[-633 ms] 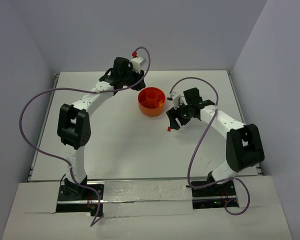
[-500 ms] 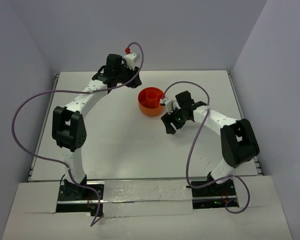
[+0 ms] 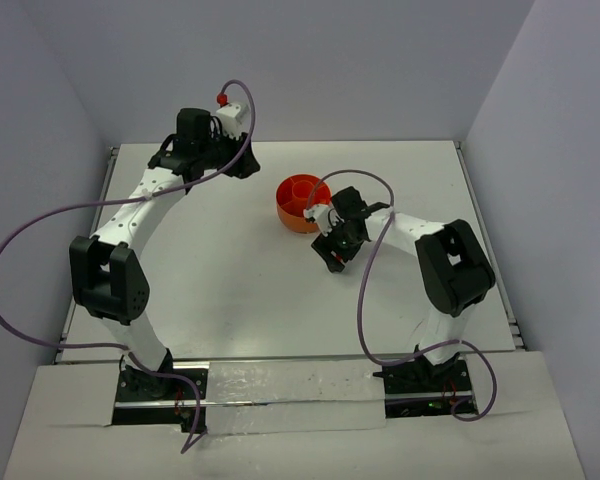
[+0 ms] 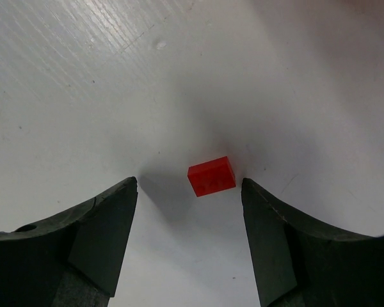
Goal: Sort the legos into containers by color
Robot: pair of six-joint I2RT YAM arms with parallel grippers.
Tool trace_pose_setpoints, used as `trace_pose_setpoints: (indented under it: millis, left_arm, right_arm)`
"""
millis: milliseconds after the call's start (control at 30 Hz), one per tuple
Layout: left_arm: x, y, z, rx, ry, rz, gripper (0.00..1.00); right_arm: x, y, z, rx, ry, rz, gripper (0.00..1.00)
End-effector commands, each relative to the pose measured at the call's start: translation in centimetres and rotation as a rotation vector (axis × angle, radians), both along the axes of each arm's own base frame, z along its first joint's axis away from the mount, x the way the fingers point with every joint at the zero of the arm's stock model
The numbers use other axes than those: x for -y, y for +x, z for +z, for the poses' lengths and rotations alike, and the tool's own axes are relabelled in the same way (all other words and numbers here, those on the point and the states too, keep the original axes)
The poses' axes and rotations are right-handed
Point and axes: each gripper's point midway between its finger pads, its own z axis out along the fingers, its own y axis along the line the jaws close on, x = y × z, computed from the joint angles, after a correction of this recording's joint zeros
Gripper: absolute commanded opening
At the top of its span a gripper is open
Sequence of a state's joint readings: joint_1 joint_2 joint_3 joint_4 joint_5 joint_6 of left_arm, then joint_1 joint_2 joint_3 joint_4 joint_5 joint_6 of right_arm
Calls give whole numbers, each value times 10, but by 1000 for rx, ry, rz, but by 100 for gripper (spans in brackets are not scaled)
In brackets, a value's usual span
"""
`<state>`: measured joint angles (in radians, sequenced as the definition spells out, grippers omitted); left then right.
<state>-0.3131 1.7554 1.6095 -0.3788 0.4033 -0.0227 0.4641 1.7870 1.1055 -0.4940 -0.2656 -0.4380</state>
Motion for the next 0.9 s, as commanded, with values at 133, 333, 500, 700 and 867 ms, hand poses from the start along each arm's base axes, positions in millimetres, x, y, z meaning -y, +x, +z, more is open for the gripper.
trace_pose_setpoints:
  millis: [133, 333, 500, 700, 867]
  left_arm:
    - [1, -3, 10, 7, -19, -28, 51]
    - [0, -4, 9, 7, -17, -24, 51]
    - [-1, -4, 7, 0, -15, -22, 51]
    - [0, -2, 7, 1, -14, -22, 50]
    - [-2, -2, 7, 2, -15, -16, 50]
  right_arm:
    - [3, 12, -2, 54, -81, 188, 68]
    - [6, 11, -6, 42, -101, 284, 63]
    - [5, 8, -8, 17, -104, 334, 51]
    - [6, 6, -7, 19, -105, 347, 37]
    - [-8, 17, 25, 78, -46, 322, 27]
